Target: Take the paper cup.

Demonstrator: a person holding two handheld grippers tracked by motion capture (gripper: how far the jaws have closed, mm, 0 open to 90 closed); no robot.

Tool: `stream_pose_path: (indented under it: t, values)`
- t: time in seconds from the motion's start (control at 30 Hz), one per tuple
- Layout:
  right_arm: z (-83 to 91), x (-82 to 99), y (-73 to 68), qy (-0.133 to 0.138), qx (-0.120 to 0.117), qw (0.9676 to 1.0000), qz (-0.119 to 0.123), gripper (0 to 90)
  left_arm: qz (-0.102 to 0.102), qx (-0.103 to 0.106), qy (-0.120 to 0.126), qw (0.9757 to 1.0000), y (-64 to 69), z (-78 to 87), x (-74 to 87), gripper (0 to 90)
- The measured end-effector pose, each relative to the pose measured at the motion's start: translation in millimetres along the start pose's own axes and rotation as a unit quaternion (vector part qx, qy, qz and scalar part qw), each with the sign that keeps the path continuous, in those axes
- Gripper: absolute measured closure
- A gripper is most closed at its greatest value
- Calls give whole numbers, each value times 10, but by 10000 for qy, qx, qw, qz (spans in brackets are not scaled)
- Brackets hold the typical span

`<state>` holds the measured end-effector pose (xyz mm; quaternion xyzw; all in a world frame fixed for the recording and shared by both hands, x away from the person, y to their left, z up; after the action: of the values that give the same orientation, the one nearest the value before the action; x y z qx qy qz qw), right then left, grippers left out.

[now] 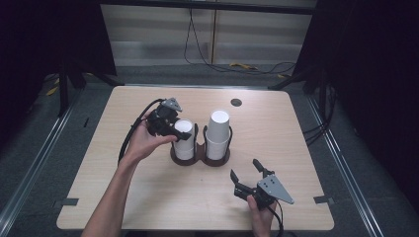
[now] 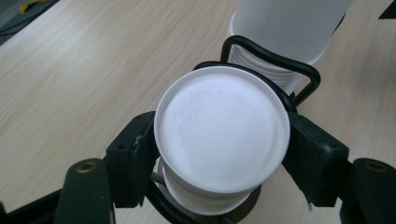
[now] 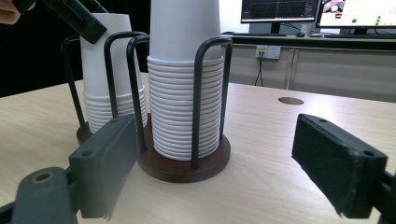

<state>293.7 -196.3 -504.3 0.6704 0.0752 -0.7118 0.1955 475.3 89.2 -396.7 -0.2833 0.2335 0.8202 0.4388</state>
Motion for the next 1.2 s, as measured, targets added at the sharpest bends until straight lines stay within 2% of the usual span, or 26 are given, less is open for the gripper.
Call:
stream_pose_path:
  t: [0.1,0.43,0.47,0.6,0.7,0.93,1.0,1.03,1.13,1.2]
  values:
    - [-1,1,1,17,7,10000,0,142,-34,-8,-165,9999,-5,-30,2,304]
    - [1,2,-1,17,-1,10000,-3,142,-17,-32,-196,9998,-6,-76,2,297]
    - [2,2,-1,21,1,10000,3,142,-68,-48,-264,9996,-10,-72,0,296]
    - [3,2,-1,21,1,10000,-2,142,-70,-80,-210,9997,9,-96,1,296]
    - [2,2,0,21,-1,10000,0,142,-151,-89,-215,9996,16,-94,-2,301]
    - [6,2,1,30,-5,10000,3,142,-147,41,-255,9996,10,-93,-15,308]
    - [4,2,2,25,-10,10000,2,142,-90,60,-209,9997,14,-89,-15,310]
    - [3,2,2,25,-4,10000,6,142,-155,48,-231,9996,10,-83,-17,311]
    - [4,2,3,26,-12,10000,-1,142,-71,58,-79,9999,10,-82,-17,314]
    - [4,2,3,29,-10,10000,3,142,-9,78,-63,9999,6,-72,-16,318]
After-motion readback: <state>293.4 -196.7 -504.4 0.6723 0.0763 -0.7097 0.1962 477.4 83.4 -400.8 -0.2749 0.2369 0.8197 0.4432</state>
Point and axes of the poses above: each handheld gripper's, and its own axes: z roughly backward along the jaws, x roughly out of its underside, y roughly to its right, the point moved 2 cm from there along -z, roughly forward along the jaws, and after that the axes turned 8 degrees about z, right-handed, at the moved point
